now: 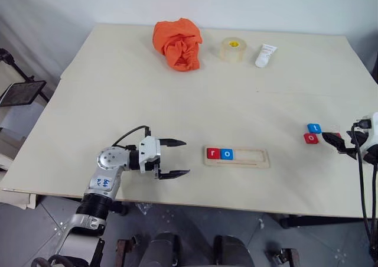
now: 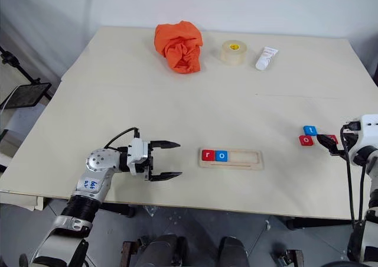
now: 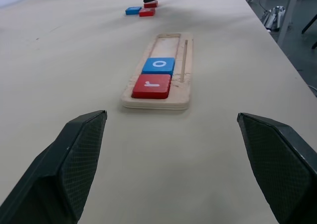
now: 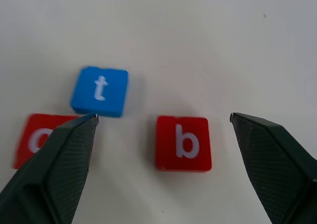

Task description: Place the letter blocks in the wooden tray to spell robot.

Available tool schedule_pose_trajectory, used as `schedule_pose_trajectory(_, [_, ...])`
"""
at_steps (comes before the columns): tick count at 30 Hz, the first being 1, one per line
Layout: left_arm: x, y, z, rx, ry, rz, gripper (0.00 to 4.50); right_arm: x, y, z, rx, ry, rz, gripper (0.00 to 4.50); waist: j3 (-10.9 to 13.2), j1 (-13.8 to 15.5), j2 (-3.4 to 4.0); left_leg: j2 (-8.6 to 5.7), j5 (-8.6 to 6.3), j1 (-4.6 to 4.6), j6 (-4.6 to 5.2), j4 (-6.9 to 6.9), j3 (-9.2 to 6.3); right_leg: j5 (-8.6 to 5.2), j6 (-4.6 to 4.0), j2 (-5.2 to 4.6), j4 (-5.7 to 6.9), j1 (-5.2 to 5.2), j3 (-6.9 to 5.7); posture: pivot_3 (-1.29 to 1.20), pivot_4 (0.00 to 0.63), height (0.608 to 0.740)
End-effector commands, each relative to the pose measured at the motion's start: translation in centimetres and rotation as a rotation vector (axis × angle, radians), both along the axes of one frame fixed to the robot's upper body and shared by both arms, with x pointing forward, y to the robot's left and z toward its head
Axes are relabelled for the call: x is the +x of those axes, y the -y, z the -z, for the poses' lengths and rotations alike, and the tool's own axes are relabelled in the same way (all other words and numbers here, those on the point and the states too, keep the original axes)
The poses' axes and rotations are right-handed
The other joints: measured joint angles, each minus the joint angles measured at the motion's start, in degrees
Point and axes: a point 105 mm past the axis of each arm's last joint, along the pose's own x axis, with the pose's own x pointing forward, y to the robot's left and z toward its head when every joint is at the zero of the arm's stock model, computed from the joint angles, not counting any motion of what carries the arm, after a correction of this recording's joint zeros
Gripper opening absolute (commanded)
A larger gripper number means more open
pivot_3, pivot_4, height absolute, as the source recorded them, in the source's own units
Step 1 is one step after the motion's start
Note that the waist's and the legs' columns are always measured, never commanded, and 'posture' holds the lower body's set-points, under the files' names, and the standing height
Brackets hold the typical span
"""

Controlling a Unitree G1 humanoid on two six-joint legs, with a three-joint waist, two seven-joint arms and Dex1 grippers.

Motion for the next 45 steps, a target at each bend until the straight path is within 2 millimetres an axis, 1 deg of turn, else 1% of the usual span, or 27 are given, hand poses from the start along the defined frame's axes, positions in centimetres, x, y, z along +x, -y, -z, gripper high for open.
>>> schedule_pose_trajectory(1, [-0.3, -0.2, -1.1, -0.024, 0.04, 0.001, 4.48, 0.3, 0.5, -0.7, -0.021, 0.032, 0.021, 4.5, 0.0, -0.09, 0.0, 0.0, 0.0, 0.0, 0.0, 0.0, 0.01, 0.0, 0.0, 0.0, -0.01, 0.0, 0.0, 0.0, 0.15, 0.74])
schedule_pose_trajectory(5, [-0.5, -0.3, -1.2, -0.023, 0.041, -0.005, 4.48, 0.3, 0.7, -0.2, -0.018, 0.025, 0.042, 4.5, 0.0, -0.46, 0.01, 0.01, 0.0, 0.0, 0.0, -0.01, 0.01, 0.0, 0.0, 0.0, -0.01, 0.0, 0.01, 0.0, 0.15, 0.74])
schedule_pose_trajectory(7, [-0.6, -0.3, -1.1, -0.024, 0.04, -0.006, 4.48, 0.2, 0.8, 0.5, -0.016, 0.002, 0.053, 4.5, 0.01, -0.52, 0.01, 0.02, 0.0, 0.0, 0.0, -0.01, 0.0, 0.0, 0.0, 0.01, -0.01, 0.0, 0.0, 0.0, 0.15, 0.74])
schedule_pose_trajectory(10, [-0.6, -0.1, -1.2, -0.025, 0.04, -0.008, 4.5, 0.1, 0.8, 1.3, 0.01, -0.024, 0.08, 3.86, 0.0, -0.71, 0.01, 0.02, 0.0, 0.01, 0.0, -0.01, 0.0, 0.0, 0.0, 0.01, -0.02, 0.02, 0.0, 0.0, 0.15, 0.74])
schedule_pose_trajectory(12, [-0.5, -0.1, -1.1, -0.026, 0.038, -0.007, 4.5, 0.1, 0.7, 1.5, 0.015, -0.027, 0.08, 3.24, 0.01, -0.82, 0.01, 0.02, 0.0, 0.02, 0.0, 0.0, -0.01, 0.0, 0.0, 0.01, -0.02, 0.04, 0.0, 0.0, 0.15, 0.74])
schedule_pose_trajectory(15, [-0.4, 0.0, -1.1, -0.026, 0.037, -0.006, 4.5, 0.2, 0.6, 1.6, 0.016, -0.024, 0.083, 2.14, 0.01, -0.96, 0.01, 0.01, 0.0, 0.02, 0.0, -0.01, -0.04, 0.0, 0.0, 0.01, -0.02, 0.06, -0.01, 0.0, 0.15, 0.74])
schedule_pose_trajectory(17, [-0.1, 0.2, -1.2, -0.027, 0.038, -0.007, 4.5, 0.3, 0.8, 1.5, 0.021, -0.008, 0.106, 1.52, 0.0, -0.96, 0.01, 0.01, 0.0, 0.02, 0.0, 0.0, -0.04, 0.0, 0.0, 0.01, -0.02, 0.06, -0.01, 0.0, 0.15, 0.74])
schedule_pose_trajectory(18, [0.0, 0.3, -1.3, -0.029, 0.04, -0.003, 4.5, 0.2, 1.0, 1.3, 0.022, 0.008, 0.121, 1.46, 0.0, -0.94, 0.01, 0.01, 0.0, 0.02, 0.0, 0.0, -0.06, 0.0, 0.0, 0.01, -0.02, 0.07, -0.02, 0.0, 0.15, 0.74])
schedule_pose_trajectory(19, [0.1, 0.4, -1.3, -0.03, 0.041, -0.001, 4.5, 0.2, 1.2, 1.2, 0.022, 0.019, 0.132, 1.46, 0.0, -0.94, 0.01, 0.01, 0.0, 0.02, 0.0, 0.01, -0.06, 0.0, 0.0, 0.0, -0.02, 0.08, -0.03, 0.0, 0.15, 0.74])
schedule_pose_trajectory(20, [0.3, 0.4, -1.3, -0.029, 0.039, 0.002, 4.5, 0.1, 1.3, 0.5, 0.012, 0.057, 0.132, 1.46, 0.0, -1.03, 0.01, 0.01, 0.0, 0.02, 0.0, 0.01, -0.07, 0.0, 0.0, 0.0, -0.02, 0.08, -0.03, 0.0, 0.15, 0.74])
schedule_pose_trajectory(22, [0.4, 0.4, -1.2, -0.027, 0.03, 0.008, 4.5, -0.2, 0.7, -0.7, -0.002, 0.128, 0.113, 1.46, 0.0, -0.76, 0.01, 0.01, 0.0, 0.0, -0.01, 0.0, -0.11, 0.0, 0.0, 0.0, 0.01, 0.06, -0.08, 0.0, 0.15, 0.74])
schedule_pose_trajectory(25, [0.6, 0.3, -1.0, -0.022, 0.02, 0.018, 4.5, -1.2, -1.2, -1.4, -0.038, 0.167, 0.079, 1.46, 0.01, -0.84, 0.01, 0.01, -0.01, -0.04, -0.02, -0.07, -0.11, 0.0, 0.0, 0.0, -0.01, -0.01, -0.11, 0.0, 0.15, 0.74])
schedule_pose_trajectory(29, [0.9, 0.3, -0.7, -0.012, 0.013, 0.025, 4.5, -3.4, -4.9, -1.8, -0.027, 0.197, 0.068, 1.46, 0.02, -0.81, 0.06, 0.04, -0.01, -0.03, -0.03, -0.07, -0.09, 0.0, 0.0, 0.01, 0.04, -0.04, -0.07, 0.0, 0.15, 0.74])
schedule_pose_trajectory(31, [1.0, 0.4, -0.7, -0.011, 0.014, 0.032, 4.5, -4.8, -7.2, -1.1, -0.023, 0.194, 0.077, 1.46, 0.02, -0.81, 0.07, 0.03, 0.0, 0.0, -0.04, -0.06, -0.06, 0.0, 0.0, 0.02, 0.05, -0.04, 0.0, 0.0, 0.15, 0.74])
schedule_pose_trajectory(33, [1.2, 0.4, -0.9, -0.013, 0.018, 0.036, 4.5, -6.2, -8.5, -0.3, -0.025, 0.18, 0.112, 1.46, 0.02, -0.52, 0.07, 0.04, 0.0, 0.01, -0.05, -0.07, -0.11, 0.0, 0.0, 0.03, 0.1, -0.05, -0.01, 0.0, 0.15, 0.74])
schedule_pose_trajectory(38, [1.0, 0.1, -1.2, -0.013, 0.017, 0.047, 4.5, -7.5, -10.1, 0.6, -0.011, 0.158, 0.143, 1.46, 0.02, -0.12, 0.08, -0.1, -0.01, 0.04, -0.01, -0.05, -0.01, 0.02, 0.04, -0.01, 0.1, -0.07, 0.19, 0.0, 0.15, 0.74])
schedule_pose_trajectory(40, [0.9, 0.0, -1.2, -0.017, 0.015, 0.05, 4.5, -7.8, -10.6, 0.6, 0.004, 0.157, 0.145, 1.46, 0.02, -0.01, 0.08, -0.07, -0.01, 0.04, -0.02, -0.05, -0.02, 0.02, 0.04, 0.01, 0.11, -0.09, 0.19, 0.0, 0.15, 0.74])
schedule_pose_trajectory(43, [0.8, 0.0, -1.1, -0.017, 0.013, 0.05, 4.5, -7.6, -10.6, 0.9, 0.017, 0.154, 0.141, 1.46, 0.02, 0.05, 0.08, -0.07, -0.01, 0.04, -0.02, -0.05, -0.01, 0.02, 0.04, 0.02, 0.12, -0.1, 0.19, 0.0, 0.15, 0.74])
schedule_pose_trajectory(45, [0.7, 0.2, -1.1, -0.019, 0.017, 0.052, 4.5, -7.2, -10.8, 0.9, 0.046, 0.163, 0.127, 2.2, 0.02, 0.07, 0.08, -0.07, -0.01, 0.05, -0.01, -0.05, -0.01, 0.02, 0.04, 0.02, 0.12, -0.1, 0.19, 0.0, 0.15, 0.74])
